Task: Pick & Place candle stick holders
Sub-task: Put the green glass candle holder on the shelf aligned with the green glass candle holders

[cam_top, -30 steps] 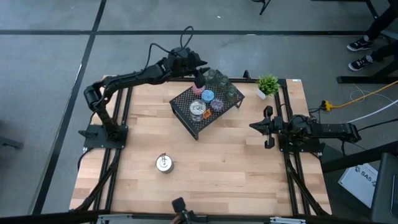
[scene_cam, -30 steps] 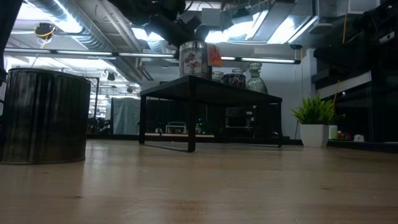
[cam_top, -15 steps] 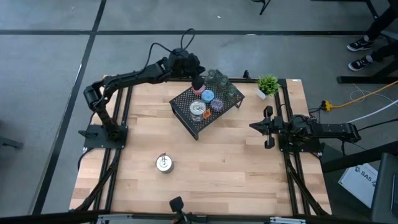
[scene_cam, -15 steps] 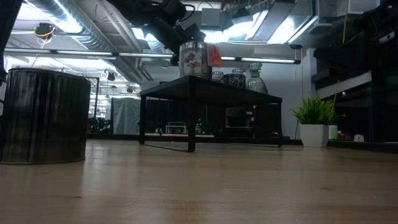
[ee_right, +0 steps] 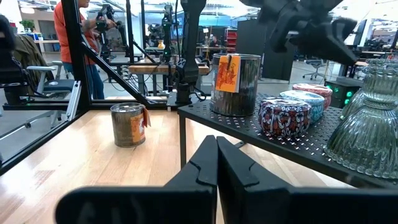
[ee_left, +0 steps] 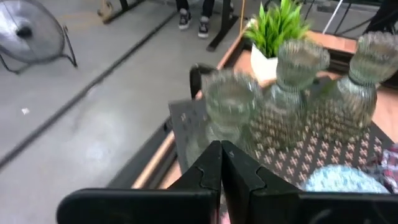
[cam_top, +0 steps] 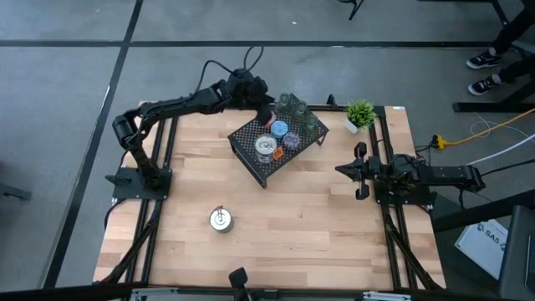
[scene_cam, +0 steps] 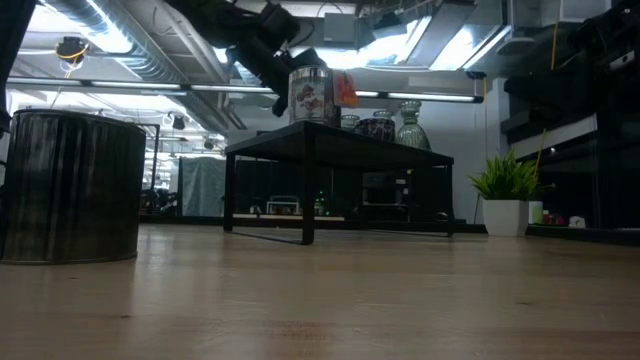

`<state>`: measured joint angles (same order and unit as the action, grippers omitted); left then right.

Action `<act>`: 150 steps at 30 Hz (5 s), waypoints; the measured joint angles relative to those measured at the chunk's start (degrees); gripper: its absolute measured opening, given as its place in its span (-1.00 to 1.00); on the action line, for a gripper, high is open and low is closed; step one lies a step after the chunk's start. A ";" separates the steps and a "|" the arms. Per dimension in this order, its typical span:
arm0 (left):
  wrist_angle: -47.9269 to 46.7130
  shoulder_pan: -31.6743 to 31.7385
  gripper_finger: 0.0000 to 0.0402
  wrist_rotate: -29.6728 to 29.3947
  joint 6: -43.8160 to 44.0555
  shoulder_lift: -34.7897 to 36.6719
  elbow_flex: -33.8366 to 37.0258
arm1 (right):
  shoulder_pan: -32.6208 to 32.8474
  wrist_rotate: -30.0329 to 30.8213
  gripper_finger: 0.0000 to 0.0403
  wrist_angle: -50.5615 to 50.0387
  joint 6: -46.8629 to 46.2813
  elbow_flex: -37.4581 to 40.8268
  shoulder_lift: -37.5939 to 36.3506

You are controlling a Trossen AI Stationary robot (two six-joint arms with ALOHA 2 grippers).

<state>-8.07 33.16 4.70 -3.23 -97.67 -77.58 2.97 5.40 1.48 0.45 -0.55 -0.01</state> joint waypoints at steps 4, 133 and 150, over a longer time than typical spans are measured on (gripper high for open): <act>-0.08 -0.31 -0.99 0.91 0.99 -0.09 1.00 | -0.01 0.00 -1.00 0.01 0.00 0.00 0.00; 13.81 -1.96 -0.99 2.83 -7.14 -4.46 0.92 | 0.01 0.00 -1.00 0.02 0.00 -0.01 0.00; 14.37 -1.10 -0.99 4.04 -9.71 -6.34 0.92 | 0.00 -0.01 -1.00 0.02 -0.01 0.00 0.00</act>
<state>6.30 32.06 8.74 -12.94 -104.01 -76.66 2.97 5.39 1.50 0.44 -0.55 -0.01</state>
